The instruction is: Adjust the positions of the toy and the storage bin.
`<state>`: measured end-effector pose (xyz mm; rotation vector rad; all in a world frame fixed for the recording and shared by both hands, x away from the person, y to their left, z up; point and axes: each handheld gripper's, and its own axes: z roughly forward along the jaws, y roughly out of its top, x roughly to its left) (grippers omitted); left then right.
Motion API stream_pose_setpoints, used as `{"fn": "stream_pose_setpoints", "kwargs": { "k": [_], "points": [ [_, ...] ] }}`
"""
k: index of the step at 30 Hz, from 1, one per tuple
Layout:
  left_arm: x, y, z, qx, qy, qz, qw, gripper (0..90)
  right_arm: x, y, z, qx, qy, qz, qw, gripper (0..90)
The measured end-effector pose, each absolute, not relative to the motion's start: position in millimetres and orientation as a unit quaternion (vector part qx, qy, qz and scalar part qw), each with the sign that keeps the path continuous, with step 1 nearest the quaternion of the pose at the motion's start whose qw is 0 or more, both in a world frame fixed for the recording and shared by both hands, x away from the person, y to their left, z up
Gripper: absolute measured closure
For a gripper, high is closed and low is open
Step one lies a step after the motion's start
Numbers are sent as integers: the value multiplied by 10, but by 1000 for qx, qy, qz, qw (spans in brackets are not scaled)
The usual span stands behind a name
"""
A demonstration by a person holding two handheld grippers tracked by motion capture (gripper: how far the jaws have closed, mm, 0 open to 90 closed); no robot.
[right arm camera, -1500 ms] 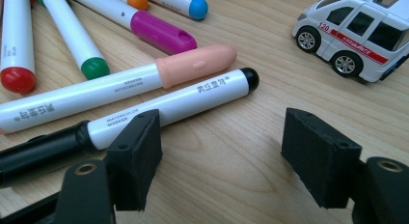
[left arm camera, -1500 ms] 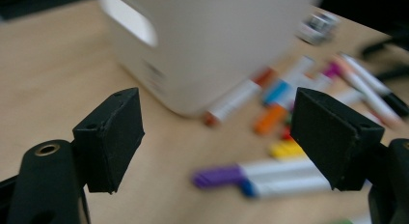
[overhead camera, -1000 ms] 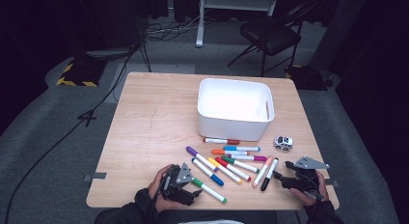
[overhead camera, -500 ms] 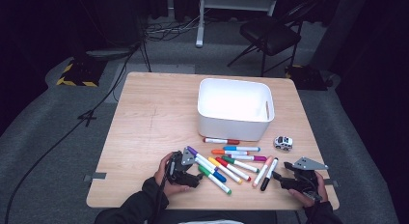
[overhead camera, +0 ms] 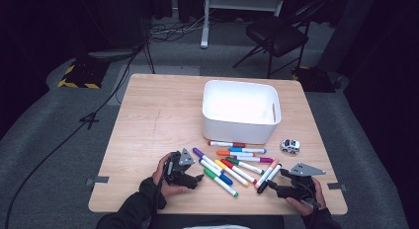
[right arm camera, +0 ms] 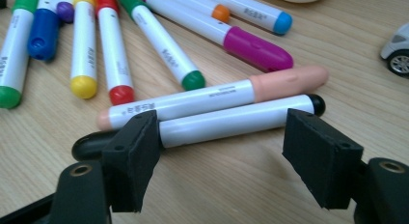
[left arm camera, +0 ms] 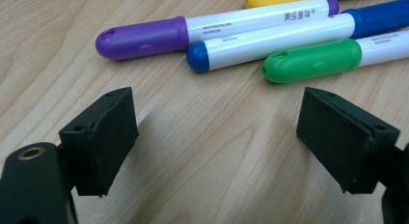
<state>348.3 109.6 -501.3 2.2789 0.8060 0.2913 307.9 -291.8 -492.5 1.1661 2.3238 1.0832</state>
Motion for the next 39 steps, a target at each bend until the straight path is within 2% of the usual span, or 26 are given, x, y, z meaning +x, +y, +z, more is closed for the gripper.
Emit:
{"fn": "stream_pose_setpoints", "kwargs": {
  "k": [8,22,32,39],
  "points": [
    [3485,1120,-5017,881,304,105,348,146,3089,-2814,-4929,416,811,384,151,274],
    [3349,1109,-5016,878,311,109,346,136,3077,-2725,-4898,433,792,385,193,264],
    [3301,996,-5014,889,295,104,334,51,3083,-2692,-4917,443,790,371,207,263],
    [3325,984,-5028,888,299,97,335,21,3095,-2846,-4988,464,790,352,192,287]
  ]
}}
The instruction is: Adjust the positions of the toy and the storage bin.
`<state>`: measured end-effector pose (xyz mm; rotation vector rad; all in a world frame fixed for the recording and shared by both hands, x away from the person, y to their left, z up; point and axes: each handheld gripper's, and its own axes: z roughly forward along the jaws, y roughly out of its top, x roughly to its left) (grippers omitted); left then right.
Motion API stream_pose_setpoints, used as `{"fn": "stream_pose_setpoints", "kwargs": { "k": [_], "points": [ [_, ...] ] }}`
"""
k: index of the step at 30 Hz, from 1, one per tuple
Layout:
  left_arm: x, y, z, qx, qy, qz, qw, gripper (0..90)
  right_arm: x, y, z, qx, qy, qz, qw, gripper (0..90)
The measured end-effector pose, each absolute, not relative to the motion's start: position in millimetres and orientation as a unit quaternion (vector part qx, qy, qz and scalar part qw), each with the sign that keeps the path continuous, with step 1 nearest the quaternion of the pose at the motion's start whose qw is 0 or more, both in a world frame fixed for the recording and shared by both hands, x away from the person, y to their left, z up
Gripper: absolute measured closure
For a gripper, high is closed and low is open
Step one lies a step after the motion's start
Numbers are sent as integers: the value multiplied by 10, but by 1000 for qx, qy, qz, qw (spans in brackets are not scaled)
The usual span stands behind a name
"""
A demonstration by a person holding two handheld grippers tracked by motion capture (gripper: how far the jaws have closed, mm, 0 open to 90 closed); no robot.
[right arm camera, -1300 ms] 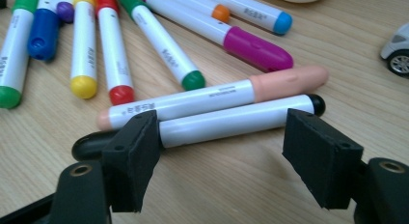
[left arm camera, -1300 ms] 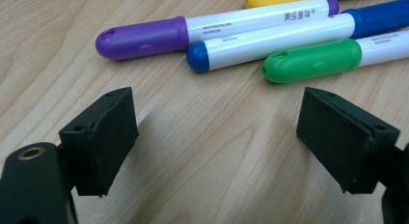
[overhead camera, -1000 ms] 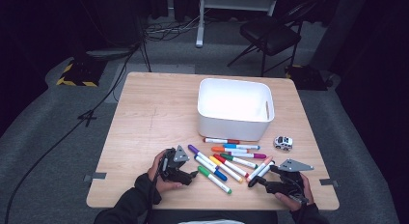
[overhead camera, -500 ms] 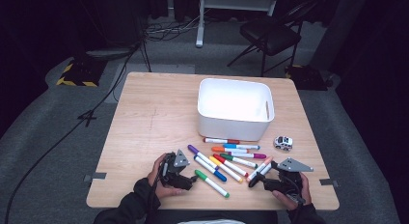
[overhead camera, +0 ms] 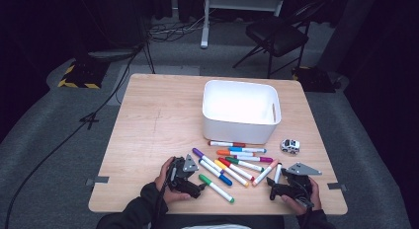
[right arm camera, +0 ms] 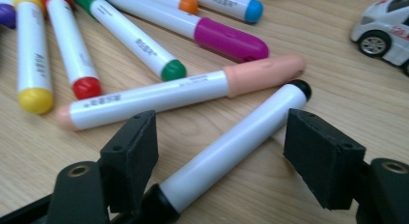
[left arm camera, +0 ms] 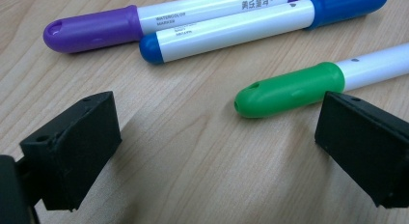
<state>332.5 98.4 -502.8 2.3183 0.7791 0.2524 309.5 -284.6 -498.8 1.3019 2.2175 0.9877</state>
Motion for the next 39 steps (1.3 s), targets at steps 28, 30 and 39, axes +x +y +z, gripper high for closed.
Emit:
{"fn": "stream_pose_setpoints", "kwargs": {
  "k": [28,30,39],
  "points": [
    [3595,1229,-5024,879,331,106,326,7,3318,-3410,-4988,413,812,366,190,537],
    [3591,1248,-5020,882,327,105,323,7,3283,-3456,-4988,405,817,367,186,487],
    [3549,1337,-5027,886,311,99,330,7,2992,-3752,-4991,397,822,366,181,426]
  ]
}}
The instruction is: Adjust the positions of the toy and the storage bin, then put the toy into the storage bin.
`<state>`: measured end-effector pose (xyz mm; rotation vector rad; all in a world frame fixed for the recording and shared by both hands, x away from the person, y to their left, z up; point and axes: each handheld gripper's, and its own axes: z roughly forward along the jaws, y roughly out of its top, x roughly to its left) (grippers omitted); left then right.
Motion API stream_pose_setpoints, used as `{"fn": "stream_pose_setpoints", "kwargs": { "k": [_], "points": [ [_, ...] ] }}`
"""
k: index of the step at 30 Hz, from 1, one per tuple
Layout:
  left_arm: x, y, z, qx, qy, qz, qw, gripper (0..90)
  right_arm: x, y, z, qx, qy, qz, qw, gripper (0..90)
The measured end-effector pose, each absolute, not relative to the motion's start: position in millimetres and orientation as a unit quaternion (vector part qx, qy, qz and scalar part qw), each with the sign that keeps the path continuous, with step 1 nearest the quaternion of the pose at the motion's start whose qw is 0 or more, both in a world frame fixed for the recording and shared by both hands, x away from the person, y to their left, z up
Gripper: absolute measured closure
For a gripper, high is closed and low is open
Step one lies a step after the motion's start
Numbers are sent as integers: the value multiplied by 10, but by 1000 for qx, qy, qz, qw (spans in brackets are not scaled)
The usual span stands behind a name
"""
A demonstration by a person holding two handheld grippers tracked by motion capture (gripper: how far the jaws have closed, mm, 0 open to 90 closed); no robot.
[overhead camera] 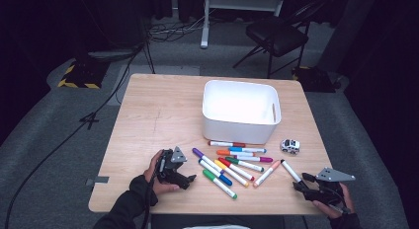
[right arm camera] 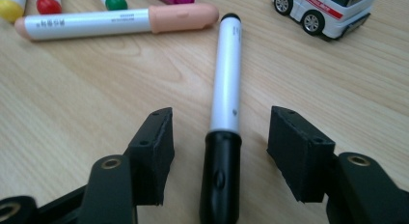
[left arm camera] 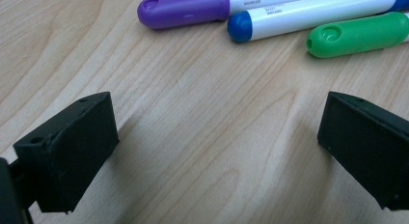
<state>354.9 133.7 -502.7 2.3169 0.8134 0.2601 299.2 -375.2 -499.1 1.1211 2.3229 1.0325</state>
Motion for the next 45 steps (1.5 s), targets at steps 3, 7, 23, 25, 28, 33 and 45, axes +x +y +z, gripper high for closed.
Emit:
{"fn": "stream_pose_setpoints", "kwargs": {
  "k": [3,7,23,25,28,33,45],
  "points": [
    [3540,1323,-5028,883,319,105,328,6,2923,-3783,-5018,397,816,376,188,431],
    [3502,1260,-5031,878,330,107,330,7,2902,-3779,-5010,407,812,373,187,461],
    [3395,943,-5026,885,311,104,331,5,2945,-3804,-5003,389,818,379,188,742],
    [3412,940,-5019,886,310,110,327,5,2946,-3810,-5005,390,817,382,186,743],
    [3431,932,-5023,885,311,107,329,5,2944,-3809,-5007,390,817,382,187,745],
    [3459,929,-5033,885,303,107,336,5,2944,-3814,-5008,388,817,382,187,746],
    [3471,932,-5022,889,300,100,331,5,2948,-3825,-5008,379,821,385,183,748]
  ]
}}
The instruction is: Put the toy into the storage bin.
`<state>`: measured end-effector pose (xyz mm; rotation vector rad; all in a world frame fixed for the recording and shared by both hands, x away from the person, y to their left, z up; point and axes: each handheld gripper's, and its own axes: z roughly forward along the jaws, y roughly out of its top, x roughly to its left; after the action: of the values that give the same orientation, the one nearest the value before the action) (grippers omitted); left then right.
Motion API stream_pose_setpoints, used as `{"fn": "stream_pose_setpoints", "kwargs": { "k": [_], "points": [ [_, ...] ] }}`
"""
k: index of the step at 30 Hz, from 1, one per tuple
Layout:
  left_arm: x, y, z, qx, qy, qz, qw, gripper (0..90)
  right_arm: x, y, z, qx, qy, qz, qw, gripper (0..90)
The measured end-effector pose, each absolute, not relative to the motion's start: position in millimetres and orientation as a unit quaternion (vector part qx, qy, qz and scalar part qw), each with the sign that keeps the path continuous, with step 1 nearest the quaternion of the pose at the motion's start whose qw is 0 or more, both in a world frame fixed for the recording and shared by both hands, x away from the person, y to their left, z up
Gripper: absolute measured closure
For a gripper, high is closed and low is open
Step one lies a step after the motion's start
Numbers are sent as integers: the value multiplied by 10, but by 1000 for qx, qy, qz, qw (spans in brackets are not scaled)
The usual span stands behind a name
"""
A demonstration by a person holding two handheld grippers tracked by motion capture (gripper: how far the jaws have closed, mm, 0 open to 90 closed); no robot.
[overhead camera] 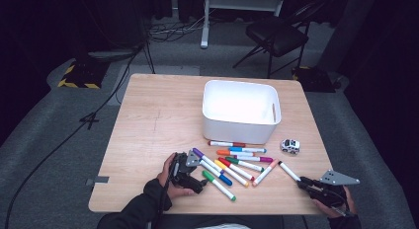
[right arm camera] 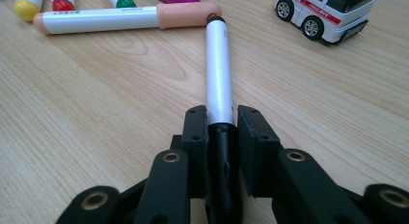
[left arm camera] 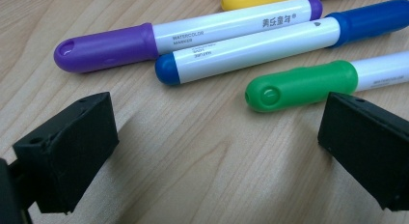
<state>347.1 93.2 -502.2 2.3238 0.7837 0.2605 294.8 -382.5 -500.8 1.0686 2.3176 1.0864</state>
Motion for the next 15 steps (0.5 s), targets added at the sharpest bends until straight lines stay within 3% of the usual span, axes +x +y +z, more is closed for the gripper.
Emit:
{"fn": "stream_pose_setpoints", "kwargs": {
  "k": [15],
  "points": [
    [3469,933,-5025,889,300,92,332,7,2951,-3843,-4828,355,813,419,193,749]
  ]
}}
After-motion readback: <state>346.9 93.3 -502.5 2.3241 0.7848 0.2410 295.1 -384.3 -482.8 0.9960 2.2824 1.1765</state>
